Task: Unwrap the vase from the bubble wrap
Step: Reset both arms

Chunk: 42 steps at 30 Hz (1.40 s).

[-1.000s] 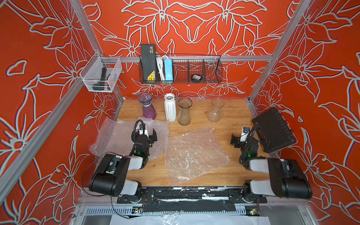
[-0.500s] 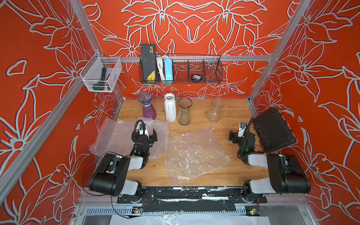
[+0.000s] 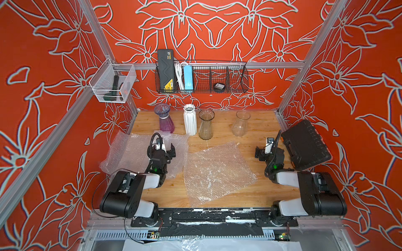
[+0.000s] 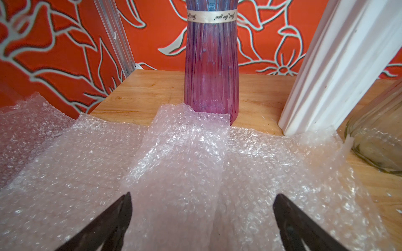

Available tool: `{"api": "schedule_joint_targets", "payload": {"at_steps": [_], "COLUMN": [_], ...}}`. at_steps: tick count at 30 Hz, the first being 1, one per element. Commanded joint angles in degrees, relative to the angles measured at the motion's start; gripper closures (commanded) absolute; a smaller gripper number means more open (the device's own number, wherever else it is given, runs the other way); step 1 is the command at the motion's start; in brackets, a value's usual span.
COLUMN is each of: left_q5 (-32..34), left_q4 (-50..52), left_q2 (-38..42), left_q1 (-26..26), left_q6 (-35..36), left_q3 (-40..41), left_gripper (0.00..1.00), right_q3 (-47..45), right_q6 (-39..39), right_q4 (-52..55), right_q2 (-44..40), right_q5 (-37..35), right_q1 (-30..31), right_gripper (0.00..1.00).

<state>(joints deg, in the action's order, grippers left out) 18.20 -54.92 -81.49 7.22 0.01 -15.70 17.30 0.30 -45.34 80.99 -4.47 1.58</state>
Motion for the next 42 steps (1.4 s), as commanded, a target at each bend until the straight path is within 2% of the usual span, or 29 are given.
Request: {"api": "schedule_joint_targets", "payload": {"at_steps": [1,4,7,8,11,17,19,22,23,24,25,26,27,28,29,30,31,33,37,42], "left_q5": [0.5,0.5,0.4,0.5,0.5,0.8,4.7,19.3,21.9,20.7,17.4,15.1,14.8,13.7,12.4,11.9,10.7,5.8,5.2,2.3], "left_q4": [0.1,0.1,0.5,0.6,0.6,0.7,2.4,10.4,13.9,21.6,25.2,23.3,16.2,11.9,9.1,4.9,1.6,-0.1,1.1,0.0], "left_q2": [-0.5,-0.5,-0.6,-0.7,-0.7,-0.8,-2.2,-9.7,-12.6,-16.0,-17.6,-16.5,-13.1,-8.9,-5.9,-3.1,-1.5,-0.5,-1.0,-0.6], "left_q1": [0.3,0.3,0.3,0.3,0.3,0.5,2.4,6.3,6.5,6.3,5.9,6.1,6.4,5.9,5.5,5.7,6.3,6.8,5.6,0.8], "left_q6": [0.4,0.3,0.3,0.3,0.3,0.4,0.9,0.6,0.5,0.2,0.1,1.6,2.6,1.9,1.9,2.4,3.5,5.9,4.7,-0.1], "left_q3": [-0.9,-0.9,-1.1,-1.2,-1.3,-1.3,-3.2,-11.9,-15.7,-20.8,-23.4,-21.9,-16.8,-12.7,-9.5,-5.8,-3.2,-1.3,-2.1,-0.9], "left_gripper": [0.0,0.0,0.0,0.0,0.0,0.0,0.0,0.02,0.05,0.1,0.28,0.37,0.4,0.39,0.29,0.08,0.02,0.02,0.02,0.02], "right_q3": [1.5,-2.1,-8.2,-7.7,1.6,-0.1,1.4,1.2,1.3,1.2,1.2,1.2,1.2,1.2,1.3,1.3,1.3,1.3,1.3,1.3], "right_q6": [-1.0,-2.2,-1.6,-1.1,-0.3,-0.9,-0.5,-0.5,-0.4,-0.5,-0.5,-0.5,-0.5,-0.5,-0.5,-0.7,-0.7,-0.7,-0.7,-0.7], "right_q4": [0.2,-4.9,-15.5,-14.8,-0.6,-2.4,0.2,-0.2,0.1,-0.3,-0.1,-0.1,-0.2,-0.1,0.0,-0.1,0.0,-0.1,0.0,0.0], "right_q2": [-0.1,-1.4,-2.2,-2.1,0.3,-0.6,-0.1,-0.2,-0.2,-0.1,-0.2,-0.2,-0.1,-0.1,-0.1,-0.1,-0.1,-0.1,-0.1,-0.1], "right_q5": [0.4,3.1,-0.4,-1.4,-2.8,-1.6,-2.6,-2.9,-2.8,-2.8,-2.8,-2.8,-2.7,-2.7,-2.6,-2.3,-2.3,-2.3,-2.3,-2.3], "right_q1": [0.3,0.3,0.9,0.9,0.8,1.0,1.0,1.0,1.0,1.0,0.9,1.0,0.9,1.0,0.9,1.0,1.0,0.9,1.0,1.0], "right_gripper": [0.02,0.02,0.02,0.02,0.02,0.02,0.02,0.02,0.02,0.02,0.02,0.02,0.02,0.02,0.02,0.02,0.02,0.02,0.02,0.02]}}
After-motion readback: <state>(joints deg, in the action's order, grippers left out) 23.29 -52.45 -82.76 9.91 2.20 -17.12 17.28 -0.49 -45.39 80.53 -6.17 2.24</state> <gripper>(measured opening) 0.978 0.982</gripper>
